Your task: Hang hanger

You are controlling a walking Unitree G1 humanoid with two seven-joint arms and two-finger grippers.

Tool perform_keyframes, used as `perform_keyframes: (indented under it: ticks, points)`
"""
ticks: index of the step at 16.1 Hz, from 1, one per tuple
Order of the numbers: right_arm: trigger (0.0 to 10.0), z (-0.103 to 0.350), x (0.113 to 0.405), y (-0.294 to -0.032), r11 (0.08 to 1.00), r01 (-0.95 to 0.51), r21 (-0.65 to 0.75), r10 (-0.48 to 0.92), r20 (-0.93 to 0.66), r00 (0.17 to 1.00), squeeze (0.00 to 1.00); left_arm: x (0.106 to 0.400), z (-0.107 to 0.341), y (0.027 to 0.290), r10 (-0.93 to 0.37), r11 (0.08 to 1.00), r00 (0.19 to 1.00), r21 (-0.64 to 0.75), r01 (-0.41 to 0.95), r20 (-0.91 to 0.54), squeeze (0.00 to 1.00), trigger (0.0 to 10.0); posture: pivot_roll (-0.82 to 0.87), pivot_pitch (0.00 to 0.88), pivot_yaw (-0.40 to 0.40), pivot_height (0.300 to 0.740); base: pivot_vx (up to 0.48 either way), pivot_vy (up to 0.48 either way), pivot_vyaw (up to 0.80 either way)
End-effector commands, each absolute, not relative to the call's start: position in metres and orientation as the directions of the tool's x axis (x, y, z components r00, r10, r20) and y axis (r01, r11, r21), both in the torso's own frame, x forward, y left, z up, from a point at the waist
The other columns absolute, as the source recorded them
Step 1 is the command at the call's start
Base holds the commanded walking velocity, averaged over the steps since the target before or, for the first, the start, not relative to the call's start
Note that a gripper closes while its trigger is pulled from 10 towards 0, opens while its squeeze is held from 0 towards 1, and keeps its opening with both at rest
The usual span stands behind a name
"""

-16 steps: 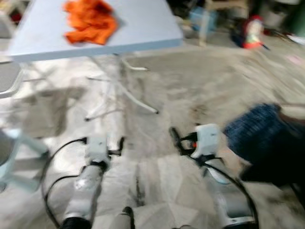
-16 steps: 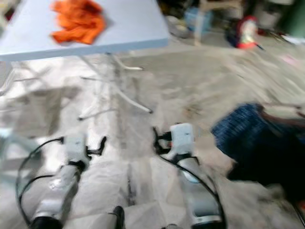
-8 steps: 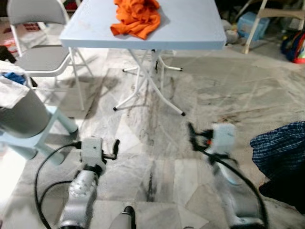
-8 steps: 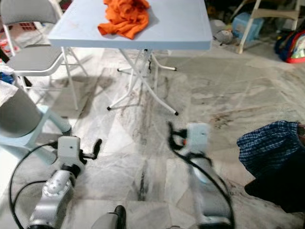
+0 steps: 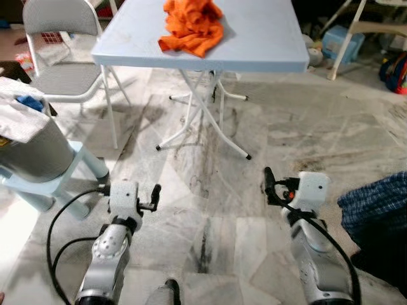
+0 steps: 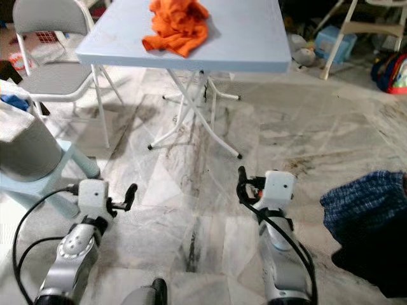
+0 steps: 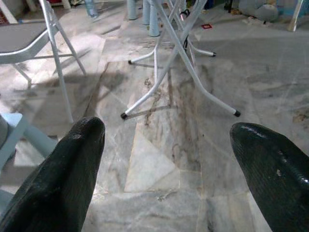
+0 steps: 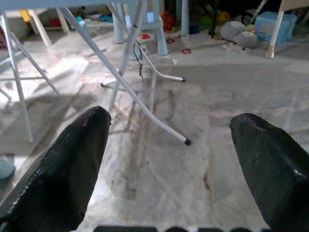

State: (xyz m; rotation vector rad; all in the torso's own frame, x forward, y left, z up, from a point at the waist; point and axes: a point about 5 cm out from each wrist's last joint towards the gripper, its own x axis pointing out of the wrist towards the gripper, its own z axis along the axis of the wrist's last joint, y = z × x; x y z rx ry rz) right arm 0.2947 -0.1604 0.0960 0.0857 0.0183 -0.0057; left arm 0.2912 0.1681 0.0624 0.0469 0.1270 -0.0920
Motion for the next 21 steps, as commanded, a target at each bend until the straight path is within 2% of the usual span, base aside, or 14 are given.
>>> perform_keyframes:
  ticks: [1,4,7,12,21]
  points:
    - [10.0,0.092,0.295,-0.160,0.996,0.011,0.089,-0.008,-0.030,1.000,0.00,0.288,0.056,0.173,-0.089,0.994,0.984,0.053,0.099,-0.157,0.00,10.0,0.14,0.076,0.031,0.740,0.000,0.000,0.00]
    - [10.0,0.087,0.303,-0.159,0.996,0.000,0.093,0.007,-0.072,0.997,0.00,0.297,0.053,0.178,-0.085,0.993,0.980,0.069,0.098,-0.183,0.00,10.0,0.12,0.032,0.004,0.740,0.000,0.000,0.00]
    - [10.0,0.087,0.306,-0.167,0.996,0.023,0.085,-0.018,-0.063,0.998,0.00,0.298,0.052,0.180,-0.055,0.996,0.984,0.057,0.065,-0.169,0.00,10.0,0.13,0.052,0.009,0.740,0.000,0.000,0.00]
    - [10.0,0.081,0.298,-0.161,0.996,0.028,0.084,-0.024,-0.051,0.998,0.00,0.281,0.039,0.176,-0.045,0.998,0.983,0.043,0.053,-0.179,0.00,10.0,0.13,0.099,0.017,0.740,0.000,0.000,0.00]
    - [10.0,0.081,0.298,-0.164,0.997,0.028,0.073,-0.025,-0.051,0.998,0.00,0.286,0.045,0.184,-0.034,0.999,0.987,0.013,0.036,-0.156,0.00,10.0,0.13,0.135,0.013,0.740,0.000,0.000,0.00]
